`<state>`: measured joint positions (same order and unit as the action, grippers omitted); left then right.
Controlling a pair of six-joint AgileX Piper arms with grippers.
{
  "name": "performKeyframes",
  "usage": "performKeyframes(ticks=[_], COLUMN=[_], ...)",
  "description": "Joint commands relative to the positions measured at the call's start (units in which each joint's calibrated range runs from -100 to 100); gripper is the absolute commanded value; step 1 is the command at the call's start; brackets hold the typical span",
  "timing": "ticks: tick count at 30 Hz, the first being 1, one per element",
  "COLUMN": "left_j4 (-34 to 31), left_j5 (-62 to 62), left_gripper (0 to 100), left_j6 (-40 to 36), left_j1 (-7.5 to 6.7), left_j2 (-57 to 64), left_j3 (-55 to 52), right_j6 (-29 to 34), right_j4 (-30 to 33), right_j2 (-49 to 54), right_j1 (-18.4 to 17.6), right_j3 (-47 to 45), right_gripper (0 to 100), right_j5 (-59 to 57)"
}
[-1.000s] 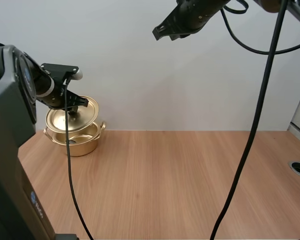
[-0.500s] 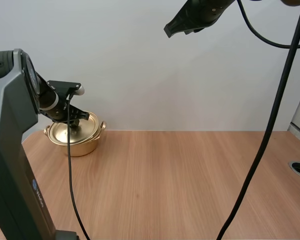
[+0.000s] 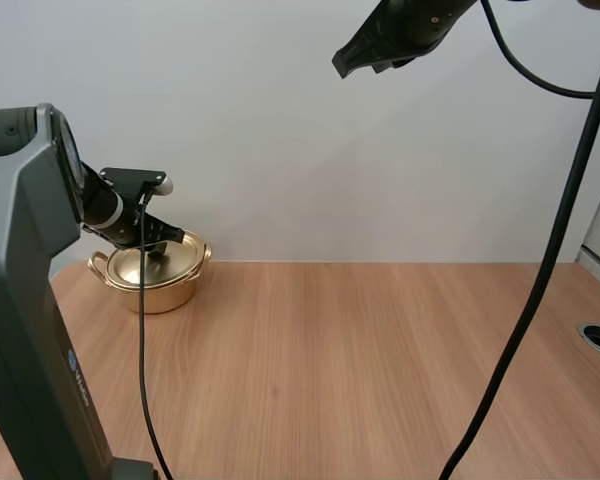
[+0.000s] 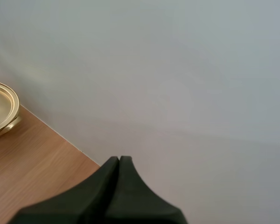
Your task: Open the pot, put the car inside, and close it
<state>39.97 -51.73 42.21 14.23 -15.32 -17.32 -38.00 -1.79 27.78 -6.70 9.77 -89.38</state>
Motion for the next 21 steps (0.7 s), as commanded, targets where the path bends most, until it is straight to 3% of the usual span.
performKeyframes(ticks=[1, 8, 17, 19, 21], left_j4=[0.0, 0.0, 0.0, 0.0, 0.3], left_j5=[0.0, 4.4, 0.7, 0.9, 0.9], left_gripper=[0, 0, 0, 2, 11], left_j6=[0.8, 1.5, 1.5, 1.5, 1.5], left_j1=[-0.03, -0.03, -0.03, -0.03, -0.03], left_j2=[-0.1, -0.1, -1.1, -1.1, -1.1], left_j3=[-0.1, -0.1, -0.1, -0.1, -0.1], right_j6=[0.0, 0.0, 0.0, 0.0, 0.0], right_j4=[0.0, 0.0, 0.0, 0.0, 0.0], right_j2=[0.0, 0.0, 0.0, 0.0, 0.0], right_j1=[0.0, 0.0, 0.0, 0.0, 0.0], right_j3=[0.0, 0.0, 0.0, 0.0, 0.0], right_gripper=[0, 0, 0, 0, 0], right_j5=[0.0, -0.3, -0.3, -0.3, -0.3])
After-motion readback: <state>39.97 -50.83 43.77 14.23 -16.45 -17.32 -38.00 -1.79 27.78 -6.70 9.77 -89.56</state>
